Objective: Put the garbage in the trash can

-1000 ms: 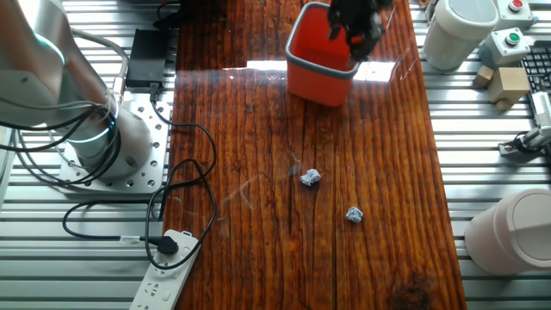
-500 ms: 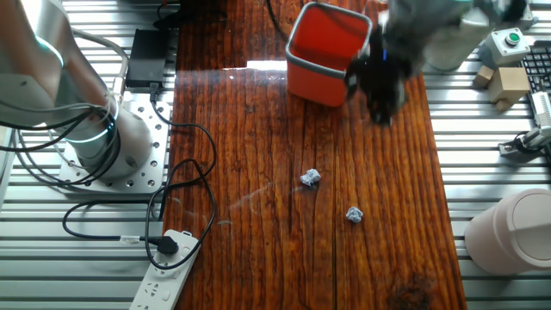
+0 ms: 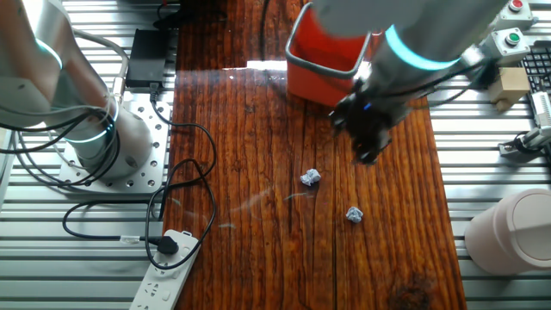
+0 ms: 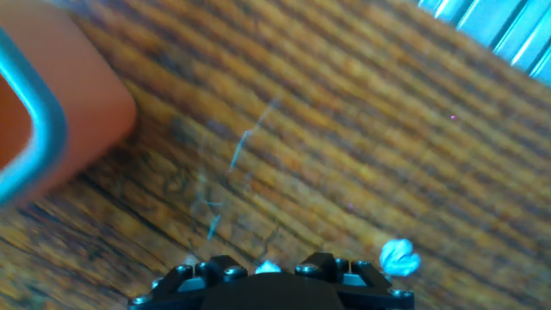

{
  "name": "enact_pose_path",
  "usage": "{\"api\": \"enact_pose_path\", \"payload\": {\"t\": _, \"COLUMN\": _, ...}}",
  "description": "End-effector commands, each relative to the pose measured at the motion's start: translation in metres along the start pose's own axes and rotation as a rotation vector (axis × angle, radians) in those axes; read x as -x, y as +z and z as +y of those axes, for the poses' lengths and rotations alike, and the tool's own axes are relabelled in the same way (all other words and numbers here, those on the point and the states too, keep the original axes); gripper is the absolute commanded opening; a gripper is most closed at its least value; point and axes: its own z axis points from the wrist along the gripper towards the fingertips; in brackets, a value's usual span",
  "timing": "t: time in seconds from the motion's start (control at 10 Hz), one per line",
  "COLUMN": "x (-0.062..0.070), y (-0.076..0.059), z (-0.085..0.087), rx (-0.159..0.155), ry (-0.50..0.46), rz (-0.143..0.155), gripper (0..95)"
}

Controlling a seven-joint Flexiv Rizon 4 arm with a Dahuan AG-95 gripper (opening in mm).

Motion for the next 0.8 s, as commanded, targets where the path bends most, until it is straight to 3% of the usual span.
{"api": "enact_pose_path", "payload": {"t": 0.1, "x": -0.010, "y": 0.016, "z": 0.003, "rx": 0.004, "ry": -0.006, "rz": 0.003, "gripper": 57.0}}
{"api": "enact_pose_path", "payload": {"t": 0.3, "x": -0.016, "y": 0.034, "z": 0.002, "rx": 0.002, "ry": -0.011, "rz": 0.001, "gripper": 57.0}}
{"api": "enact_pose_path", "payload": {"t": 0.8, "x": -0.023, "y": 0.063, "z": 0.004, "rx": -0.001, "ry": -0.026, "rz": 0.001, "gripper": 57.0}}
